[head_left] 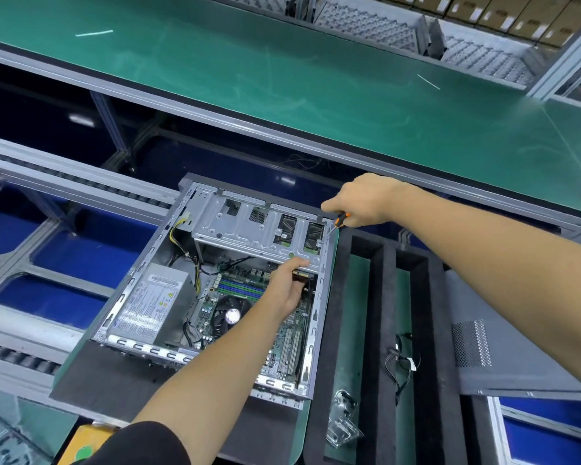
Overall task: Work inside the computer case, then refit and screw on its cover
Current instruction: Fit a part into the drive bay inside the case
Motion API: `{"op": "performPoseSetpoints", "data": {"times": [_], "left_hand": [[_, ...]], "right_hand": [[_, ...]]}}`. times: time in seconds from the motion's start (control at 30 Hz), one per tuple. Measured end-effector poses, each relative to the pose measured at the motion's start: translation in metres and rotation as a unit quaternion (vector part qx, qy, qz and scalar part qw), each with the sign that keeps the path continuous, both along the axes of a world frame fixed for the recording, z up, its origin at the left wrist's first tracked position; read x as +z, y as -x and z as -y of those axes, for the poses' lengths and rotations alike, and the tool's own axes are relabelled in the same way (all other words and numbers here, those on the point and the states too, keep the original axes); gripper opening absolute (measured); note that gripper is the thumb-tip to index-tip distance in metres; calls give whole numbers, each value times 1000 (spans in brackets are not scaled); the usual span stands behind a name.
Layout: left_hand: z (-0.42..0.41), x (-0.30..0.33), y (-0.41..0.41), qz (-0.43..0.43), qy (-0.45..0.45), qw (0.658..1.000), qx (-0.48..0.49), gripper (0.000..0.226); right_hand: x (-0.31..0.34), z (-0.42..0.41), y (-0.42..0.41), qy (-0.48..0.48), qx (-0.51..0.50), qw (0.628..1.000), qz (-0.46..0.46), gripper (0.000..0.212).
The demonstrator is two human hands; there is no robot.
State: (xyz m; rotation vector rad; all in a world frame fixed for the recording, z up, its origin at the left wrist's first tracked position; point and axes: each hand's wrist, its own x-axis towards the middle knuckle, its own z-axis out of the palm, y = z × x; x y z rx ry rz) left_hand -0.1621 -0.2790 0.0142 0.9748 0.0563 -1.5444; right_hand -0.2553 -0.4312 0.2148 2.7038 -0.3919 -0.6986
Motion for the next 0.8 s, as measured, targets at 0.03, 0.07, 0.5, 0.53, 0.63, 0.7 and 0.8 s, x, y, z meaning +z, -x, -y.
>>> {"op": "performPoseSetpoints", "data": {"times": [0.03, 0.07, 0.5, 0.53, 0.63, 0.7, 0.8], "left_hand": [[0, 0, -1, 1, -1, 1000, -1, 18], [-1, 1, -1, 3, -3, 1000, -3, 17], [-14, 22, -3, 22, -37, 999, -6, 45], [-17, 26, -3, 38, -52, 998, -7, 60], [-33, 37, -7, 112, -62, 991, -47, 97], [-54, 51, -17, 198, -82, 968, -126, 73], [-94, 64, -50, 450, -14, 847, -284, 23]], "right_hand": [[-1, 0, -6, -8, -7, 1000, 2, 21], [-2, -1, -12, -20, -26, 999, 5, 23], [1, -17, -25, -65, -228, 970, 52, 22], [1, -24, -23, -33, -213, 976, 45, 22], [0, -52, -24, 70, -157, 984, 39, 13], [-4, -74, -27, 103, -157, 980, 57, 9], [-20, -109, -28, 112, -225, 960, 124, 15]]}}
